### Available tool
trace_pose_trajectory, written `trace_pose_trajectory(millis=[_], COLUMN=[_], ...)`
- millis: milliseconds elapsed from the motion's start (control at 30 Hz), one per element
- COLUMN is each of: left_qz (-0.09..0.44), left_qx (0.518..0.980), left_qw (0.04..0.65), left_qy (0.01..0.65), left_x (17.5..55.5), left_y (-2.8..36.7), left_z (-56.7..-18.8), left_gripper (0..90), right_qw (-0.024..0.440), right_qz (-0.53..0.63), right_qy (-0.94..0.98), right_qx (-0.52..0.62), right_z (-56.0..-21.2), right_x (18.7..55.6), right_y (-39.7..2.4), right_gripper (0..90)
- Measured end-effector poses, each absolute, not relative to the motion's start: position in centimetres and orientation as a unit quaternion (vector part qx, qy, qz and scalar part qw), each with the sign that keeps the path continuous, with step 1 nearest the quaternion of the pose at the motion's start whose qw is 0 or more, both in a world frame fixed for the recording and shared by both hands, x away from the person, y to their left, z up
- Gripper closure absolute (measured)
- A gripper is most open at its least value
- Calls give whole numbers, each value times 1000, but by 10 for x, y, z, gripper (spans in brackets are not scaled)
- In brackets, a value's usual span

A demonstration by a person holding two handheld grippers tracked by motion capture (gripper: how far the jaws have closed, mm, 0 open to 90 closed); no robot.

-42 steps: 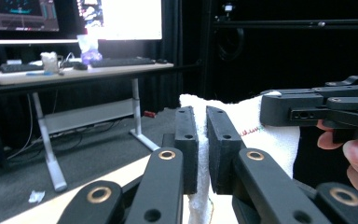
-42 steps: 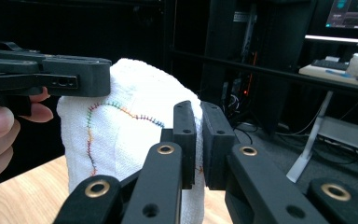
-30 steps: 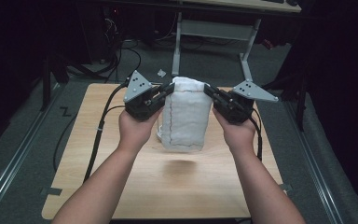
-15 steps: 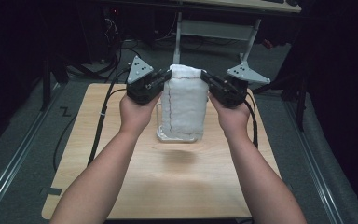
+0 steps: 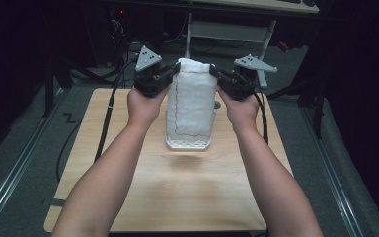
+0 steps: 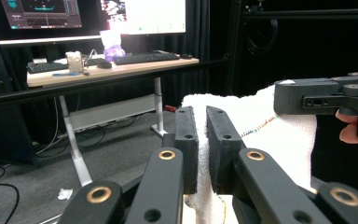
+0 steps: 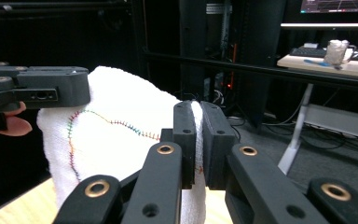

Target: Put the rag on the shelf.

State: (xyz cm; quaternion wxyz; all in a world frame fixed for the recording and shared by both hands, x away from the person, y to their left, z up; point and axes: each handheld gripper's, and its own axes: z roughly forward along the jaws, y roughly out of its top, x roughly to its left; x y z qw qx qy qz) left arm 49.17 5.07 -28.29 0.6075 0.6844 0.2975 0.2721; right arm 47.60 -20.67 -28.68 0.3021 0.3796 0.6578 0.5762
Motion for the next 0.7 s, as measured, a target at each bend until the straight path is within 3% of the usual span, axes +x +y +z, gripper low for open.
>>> trace_pose_trajectory(millis=[500,700], left_qz=[277,232], left_qx=[710,727], left_qw=[553,531], left_qy=[336,367], left_x=[550,570], left_y=[40,45], left_z=[-320,-340], left_gripper=[834,828], right_qw=[271,265], right_qz=[540,504], right_qy=[688,711], right_qx=[402,412], right_z=[-307,-327], right_x=[536,554], right_y=[-210,-200], right_gripper=[857,851])
